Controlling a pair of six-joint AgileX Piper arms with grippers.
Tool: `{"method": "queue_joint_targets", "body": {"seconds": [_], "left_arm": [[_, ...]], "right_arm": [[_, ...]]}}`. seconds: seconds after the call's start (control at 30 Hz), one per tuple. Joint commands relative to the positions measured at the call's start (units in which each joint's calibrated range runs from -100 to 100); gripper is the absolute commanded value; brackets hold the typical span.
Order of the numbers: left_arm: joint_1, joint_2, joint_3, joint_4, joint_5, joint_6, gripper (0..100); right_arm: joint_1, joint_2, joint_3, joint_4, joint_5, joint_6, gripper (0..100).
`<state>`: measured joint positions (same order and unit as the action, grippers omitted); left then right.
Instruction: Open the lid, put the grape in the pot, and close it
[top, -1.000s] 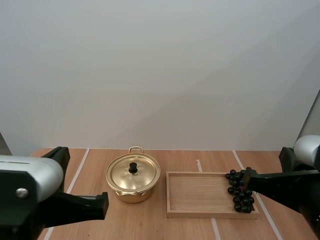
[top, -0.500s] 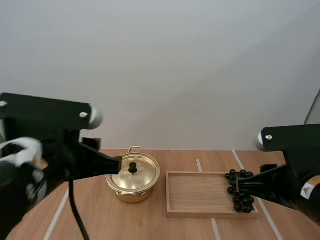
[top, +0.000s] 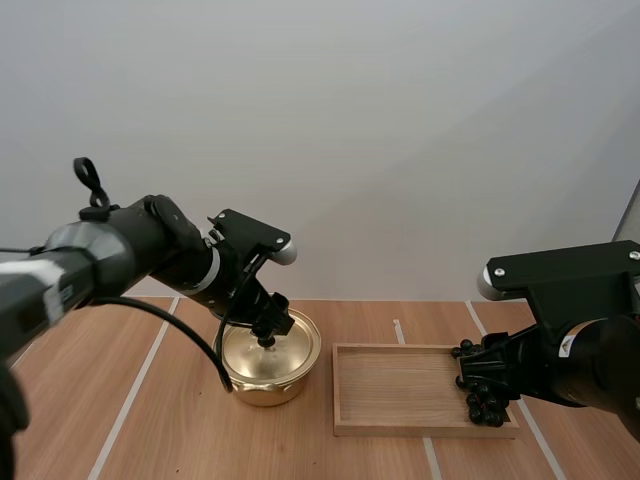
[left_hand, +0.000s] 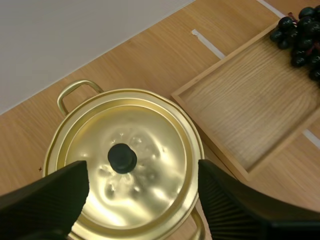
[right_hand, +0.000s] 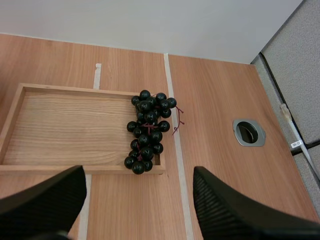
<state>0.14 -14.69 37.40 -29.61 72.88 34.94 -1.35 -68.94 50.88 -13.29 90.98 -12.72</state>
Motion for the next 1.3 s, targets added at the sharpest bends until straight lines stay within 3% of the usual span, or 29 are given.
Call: {"method": "queue_joint_targets", "body": {"seconds": [0.0, 0.27, 0.6, 0.63, 0.77, 0.83, 0.9, 0.93, 1.13, 1.27], "left_arm": [[-0.13, 7.19, -4.79, -1.04, 1.06, 0.68, 100], [-0.20, 16.21, -8.38, 3.51, -4.96, 0.68, 100], [-0.36, 19.68, -8.55, 4.15, -9.74, 0.68, 100], [-0.54, 19.79, -8.69, 4.15, -9.74, 0.68, 97], [-2.12, 19.94, -8.69, 4.05, -9.33, 0.68, 58], [-2.69, 19.94, -8.69, 4.27, -8.79, 0.68, 37], [-2.77, 19.80, -9.11, 5.26, -7.68, 0.59, 5], [-2.77, 19.67, -9.11, 5.91, -7.41, 0.59, 0], [-2.77, 11.87, -11.93, 11.99, -4.45, -4.82, 0], [-2.77, 2.51, -17.17, 11.87, 1.90, -6.29, 0]], "right_arm": [[-0.23, -0.18, -0.61, -0.26, -0.01, -0.32, 100], [-0.23, -0.18, -0.61, -0.26, -0.15, -0.32, 100], [-0.23, -0.18, -0.61, -0.26, -0.55, -0.32, 100], [-0.23, -0.18, -0.61, -0.37, -0.53, -0.32, 100], [-0.23, -0.18, -0.61, -0.51, -0.53, -0.74, 100], [-0.23, -0.18, -0.61, -0.76, -0.53, -0.74, 100], [-0.23, -0.18, -0.61, -0.97, -0.53, -0.74, 100], [-0.23, -0.18, -0.61, -1.10, -0.53, -0.74, 100], [-0.23, 1.10, -0.61, -5.71, -4.98, -0.60, 100], [-0.23, 6.86, -0.61, -6.28, -7.81, -0.32, 100]]}}
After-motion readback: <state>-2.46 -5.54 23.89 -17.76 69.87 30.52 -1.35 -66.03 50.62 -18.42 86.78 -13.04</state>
